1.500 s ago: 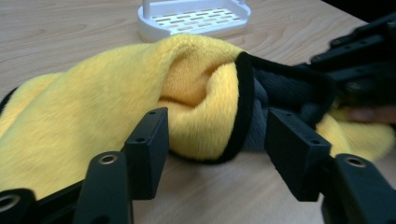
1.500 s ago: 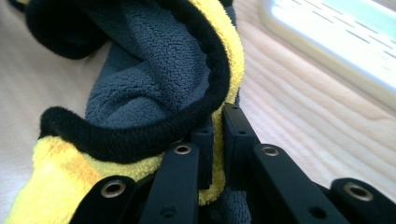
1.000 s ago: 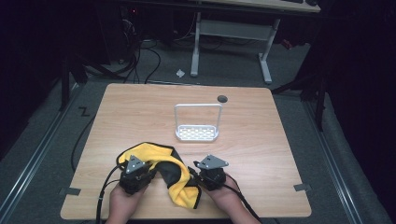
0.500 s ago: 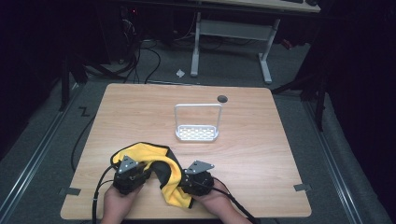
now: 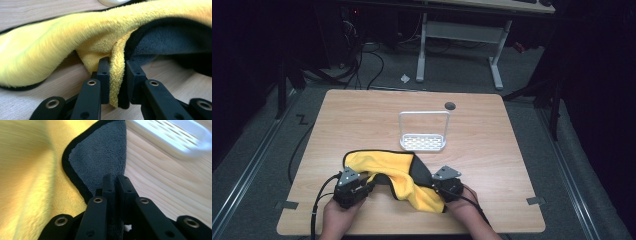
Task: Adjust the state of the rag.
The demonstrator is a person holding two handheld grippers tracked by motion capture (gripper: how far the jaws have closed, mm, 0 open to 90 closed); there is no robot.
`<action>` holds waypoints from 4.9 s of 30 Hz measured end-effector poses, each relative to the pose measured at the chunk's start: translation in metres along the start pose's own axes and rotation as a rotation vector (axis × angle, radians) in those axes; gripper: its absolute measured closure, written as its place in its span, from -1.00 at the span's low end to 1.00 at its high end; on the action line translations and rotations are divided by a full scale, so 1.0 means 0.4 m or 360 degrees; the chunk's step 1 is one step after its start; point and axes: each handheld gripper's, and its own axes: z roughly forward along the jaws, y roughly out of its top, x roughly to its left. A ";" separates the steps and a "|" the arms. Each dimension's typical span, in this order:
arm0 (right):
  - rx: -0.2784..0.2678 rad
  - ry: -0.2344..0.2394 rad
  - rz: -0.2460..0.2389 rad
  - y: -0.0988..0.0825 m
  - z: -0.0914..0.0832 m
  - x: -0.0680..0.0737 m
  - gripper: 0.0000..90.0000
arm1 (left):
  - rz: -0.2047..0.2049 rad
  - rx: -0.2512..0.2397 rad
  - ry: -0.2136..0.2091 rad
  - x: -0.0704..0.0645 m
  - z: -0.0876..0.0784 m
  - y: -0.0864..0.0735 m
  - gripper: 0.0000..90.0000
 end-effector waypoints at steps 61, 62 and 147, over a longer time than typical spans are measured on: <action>0.0010 -0.0448 0.0297 -0.072 -0.049 -0.292 0.70 | -0.0094 0.0100 -0.0189 -0.015 -0.126 -0.101 -0.12; 0.0026 -0.0455 0.0317 -0.075 -0.051 -0.306 0.54 | -0.0090 0.0106 -0.0195 -0.018 -0.125 -0.102 -0.13; -0.0070 -0.0044 0.0137 -0.067 -0.100 -0.116 0.85 | 0.0157 0.0161 -0.0441 -0.134 0.012 -0.038 0.56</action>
